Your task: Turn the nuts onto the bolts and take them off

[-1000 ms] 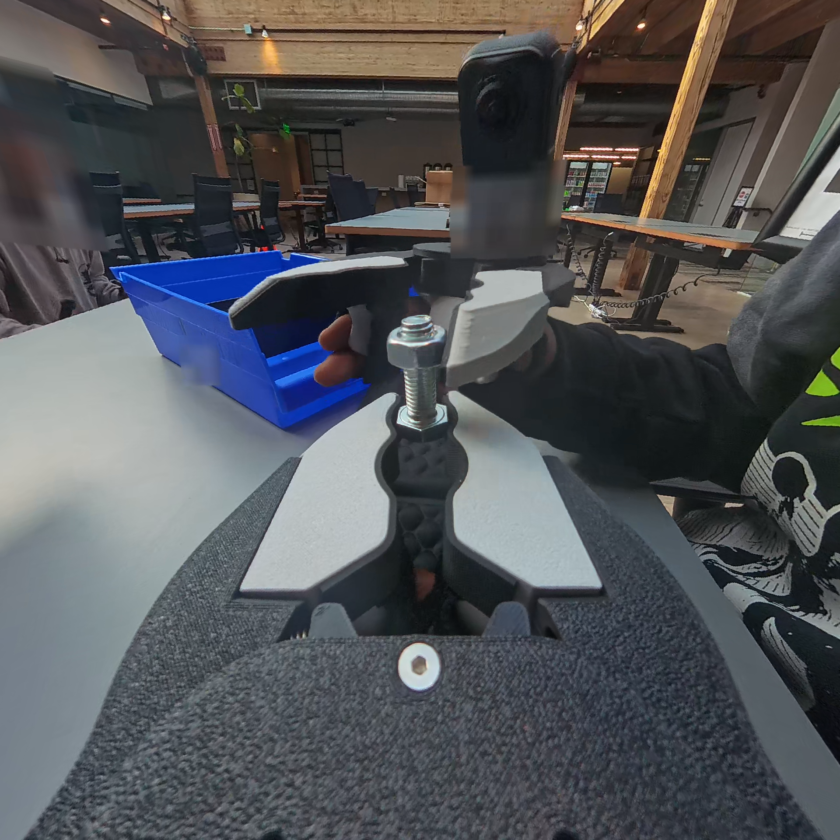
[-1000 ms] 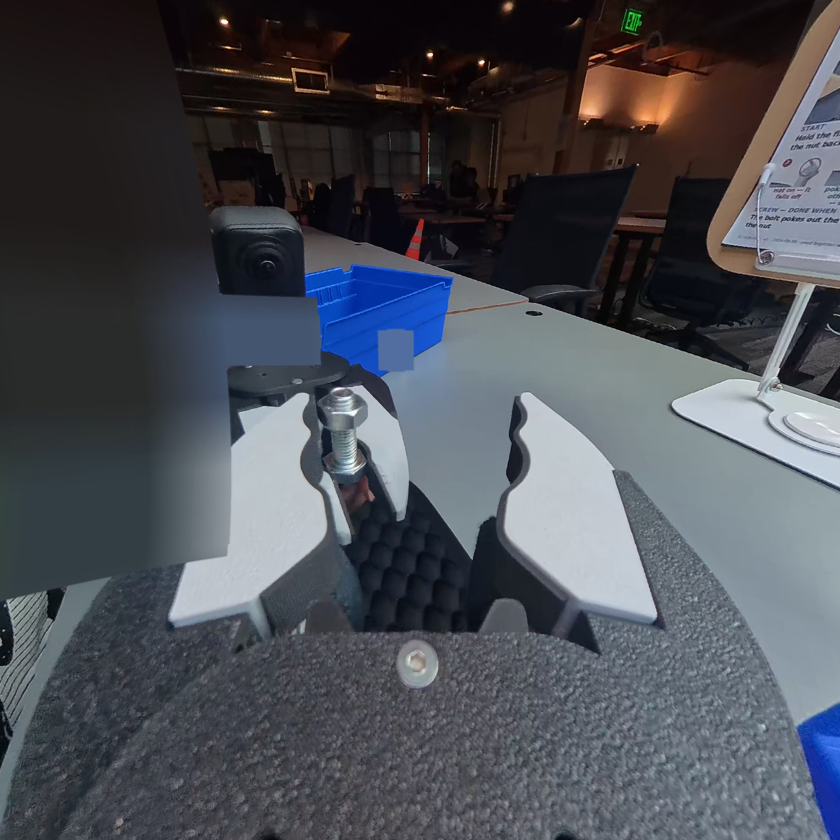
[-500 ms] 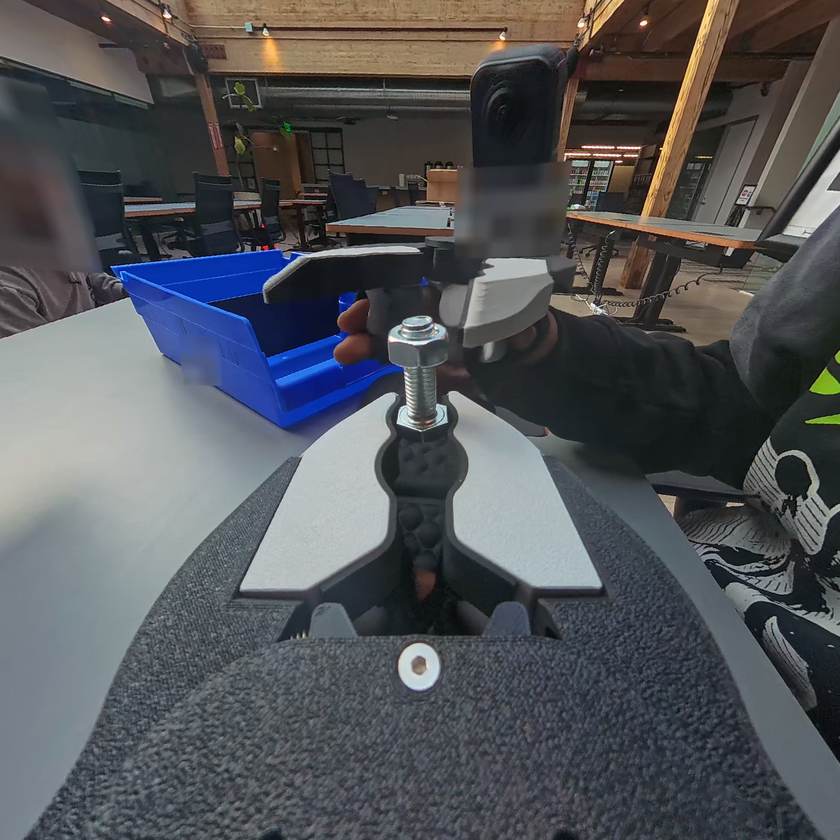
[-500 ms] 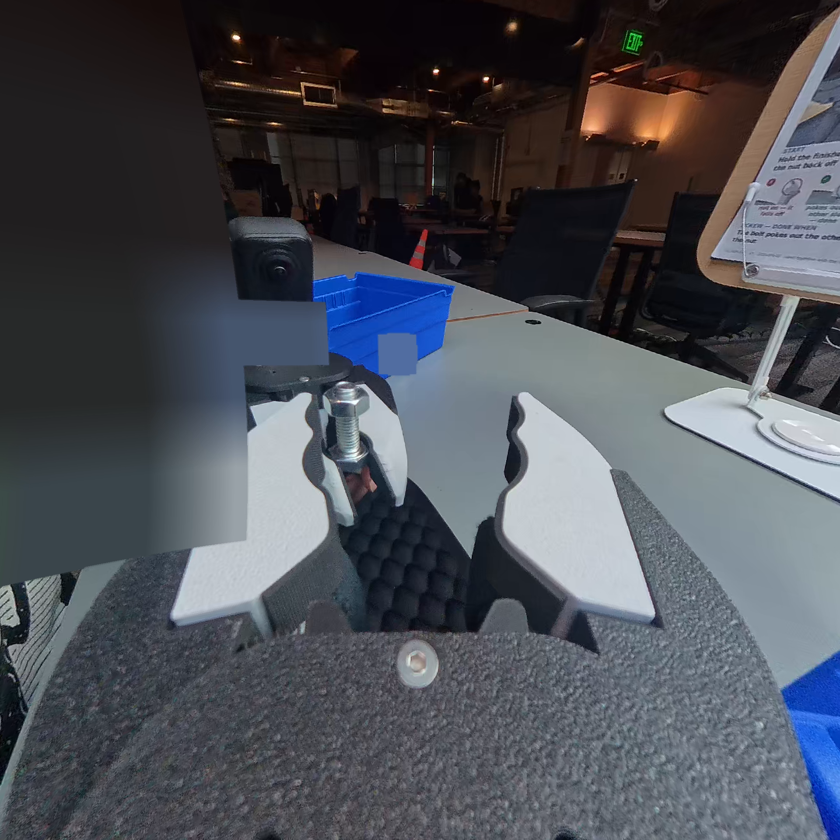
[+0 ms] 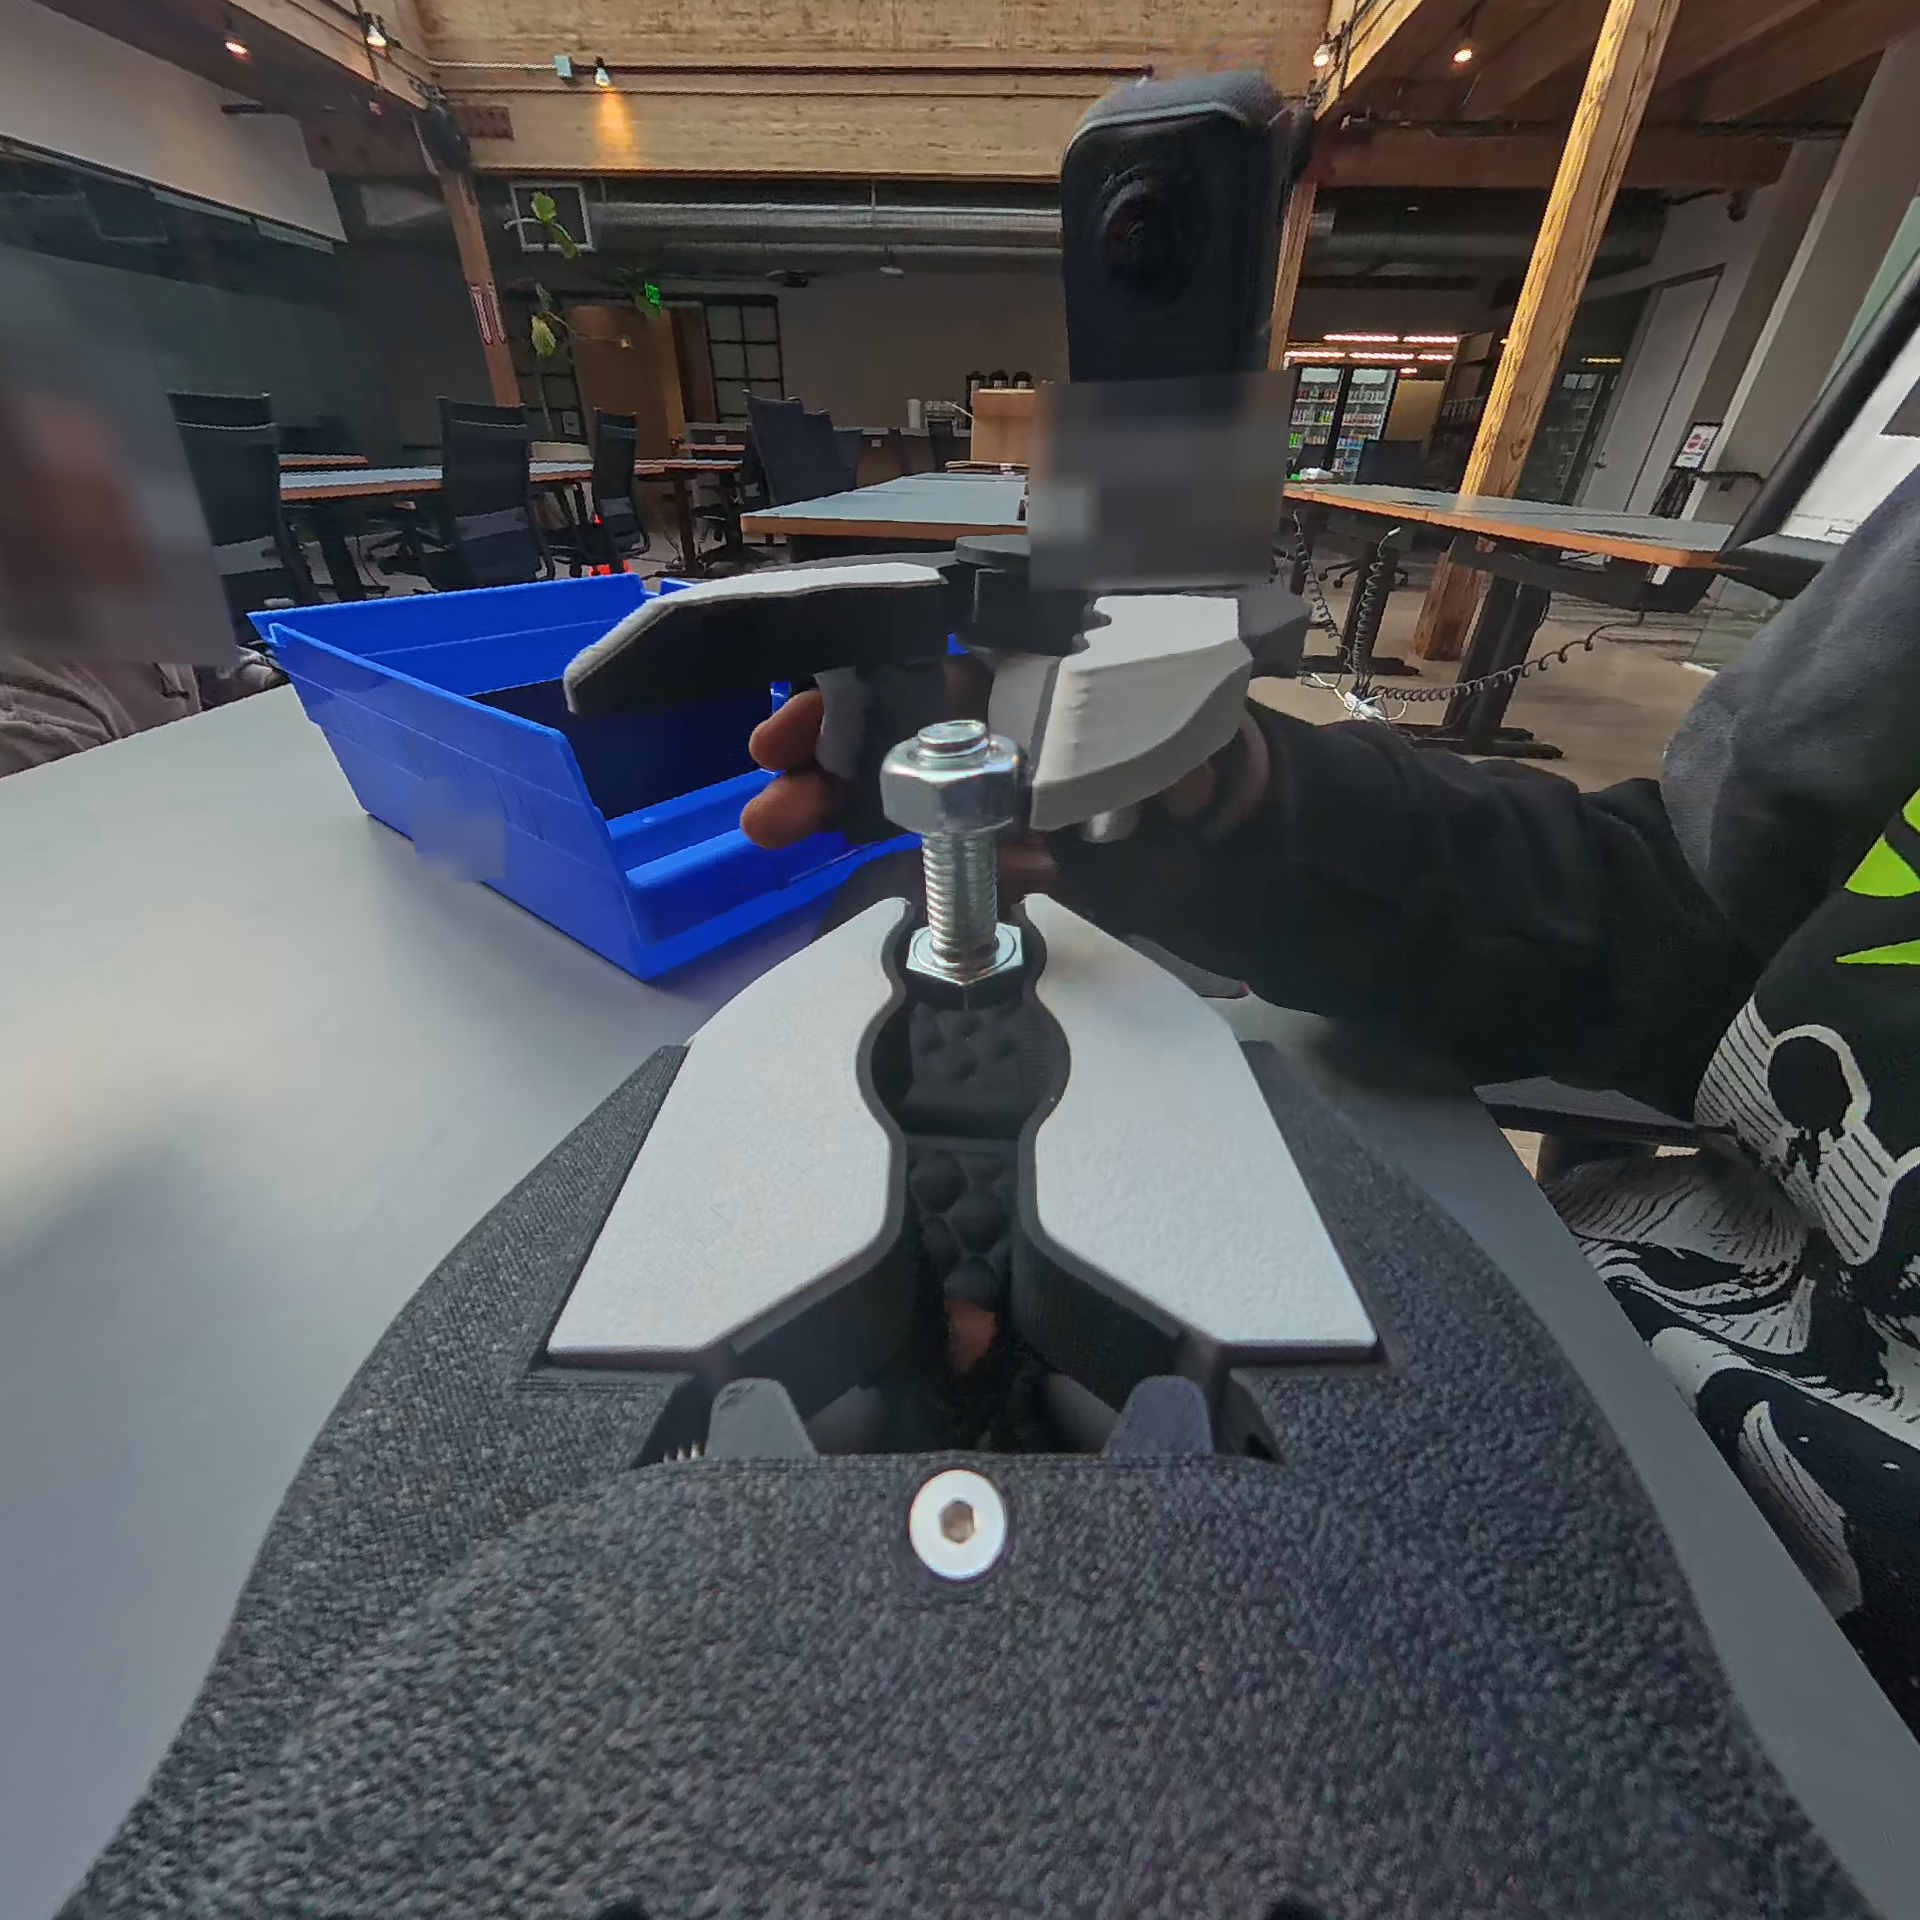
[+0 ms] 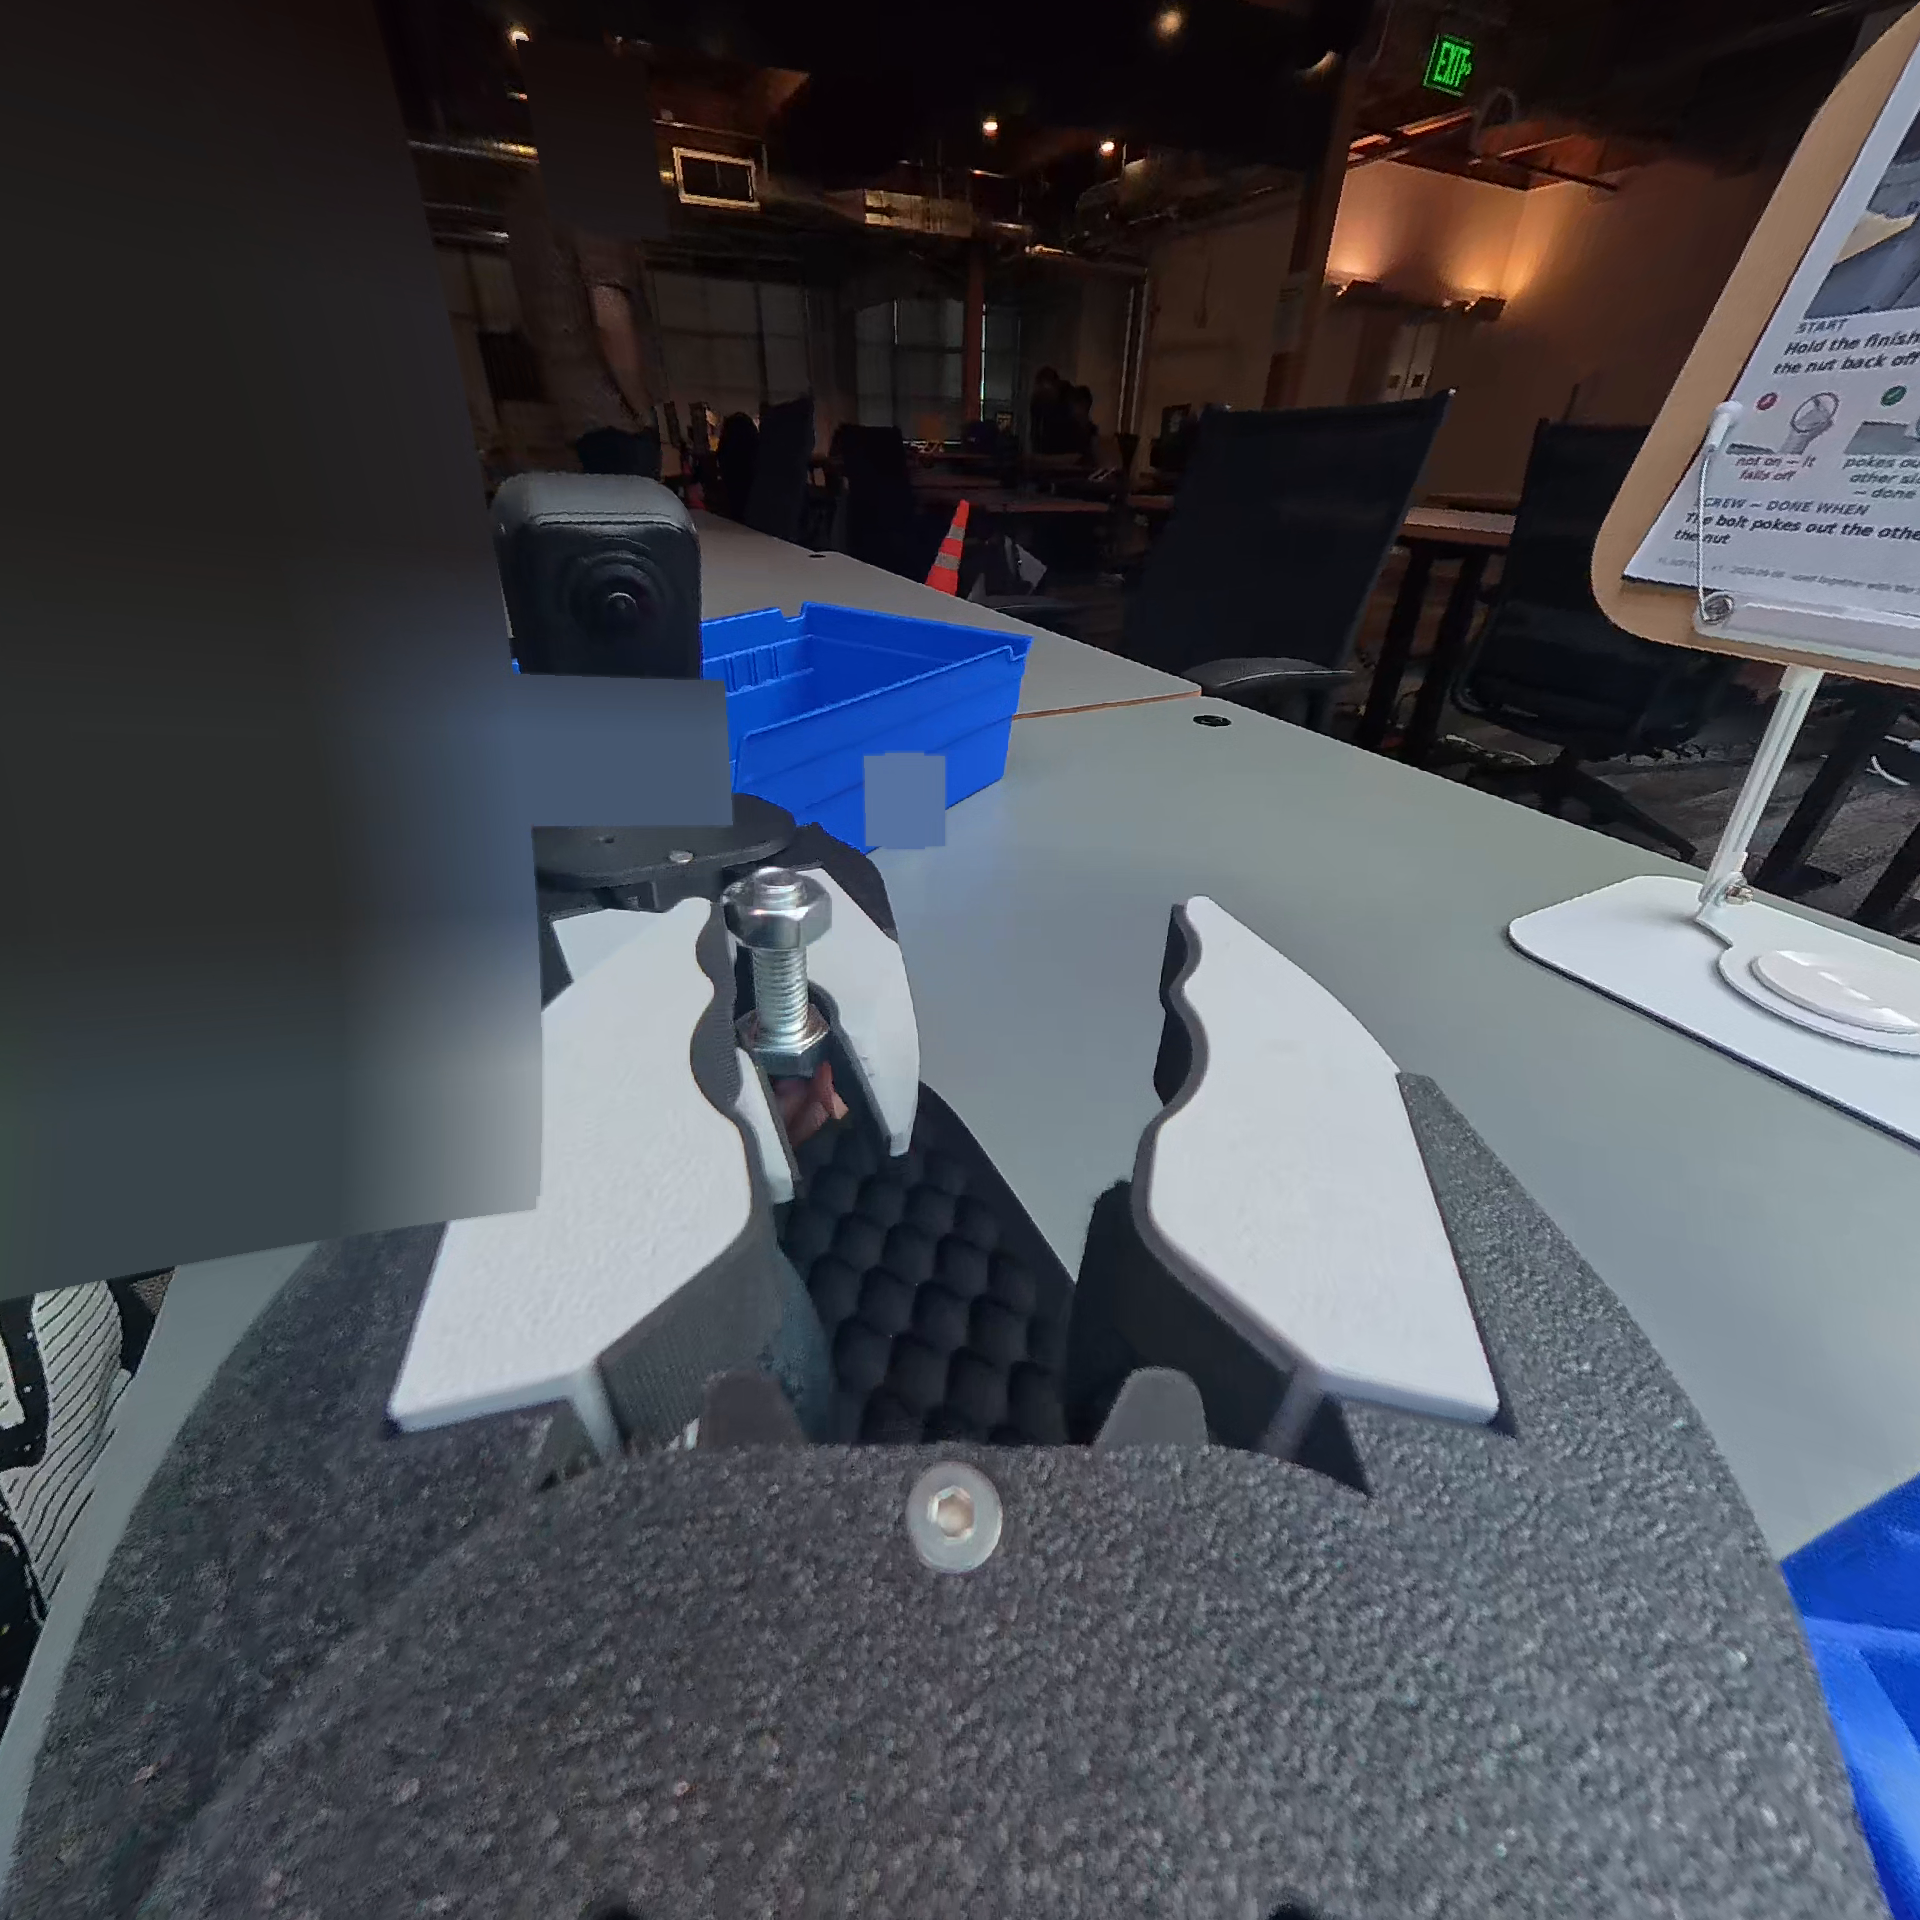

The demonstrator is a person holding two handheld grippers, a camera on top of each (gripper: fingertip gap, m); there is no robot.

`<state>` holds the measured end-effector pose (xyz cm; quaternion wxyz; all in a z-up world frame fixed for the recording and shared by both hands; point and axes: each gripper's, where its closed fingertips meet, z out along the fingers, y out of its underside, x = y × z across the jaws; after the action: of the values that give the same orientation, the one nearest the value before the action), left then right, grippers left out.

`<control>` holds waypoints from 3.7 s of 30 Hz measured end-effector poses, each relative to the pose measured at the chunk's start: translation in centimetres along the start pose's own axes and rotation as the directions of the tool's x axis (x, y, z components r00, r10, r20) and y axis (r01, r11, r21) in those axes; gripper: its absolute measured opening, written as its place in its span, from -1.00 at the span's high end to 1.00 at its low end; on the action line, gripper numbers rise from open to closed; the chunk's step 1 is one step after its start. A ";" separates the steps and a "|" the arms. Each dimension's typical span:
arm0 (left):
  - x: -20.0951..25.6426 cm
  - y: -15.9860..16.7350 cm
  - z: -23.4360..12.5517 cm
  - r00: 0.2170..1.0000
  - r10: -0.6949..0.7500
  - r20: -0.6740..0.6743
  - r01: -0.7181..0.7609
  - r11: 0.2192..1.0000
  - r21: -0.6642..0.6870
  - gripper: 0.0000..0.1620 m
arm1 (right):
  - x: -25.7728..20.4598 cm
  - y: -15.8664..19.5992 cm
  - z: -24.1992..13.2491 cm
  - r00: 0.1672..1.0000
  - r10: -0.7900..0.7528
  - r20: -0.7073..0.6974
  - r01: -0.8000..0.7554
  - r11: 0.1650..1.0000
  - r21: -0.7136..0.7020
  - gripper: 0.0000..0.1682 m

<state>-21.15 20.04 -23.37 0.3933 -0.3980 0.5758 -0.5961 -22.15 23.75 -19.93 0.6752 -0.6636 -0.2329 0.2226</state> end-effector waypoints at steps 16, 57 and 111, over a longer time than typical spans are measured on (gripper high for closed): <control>0.1 0.1 0.1 1.000 0.006 -0.001 -0.006 1.000 -0.006 0.80 | -1.4 -0.2 1.6 0.999 -0.018 0.040 0.018 1.000 0.000 0.05; 0.3 0.2 0.2 1.000 0.016 -0.007 -0.016 1.000 -0.015 0.80 | 0.2 -0.4 -1.1 1.000 0.022 0.005 -0.022 0.998 0.055 0.06; 0.3 0.4 0.2 1.000 0.022 -0.006 -0.022 0.999 -0.025 0.81 | 1.4 -0.1 -2.1 0.997 -0.029 -0.077 0.031 0.999 0.024 0.07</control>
<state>-21.04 19.65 -23.71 0.3933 -0.3949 0.5885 -0.5858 -19.75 22.99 -19.85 0.6952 -0.6595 -0.2140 0.1896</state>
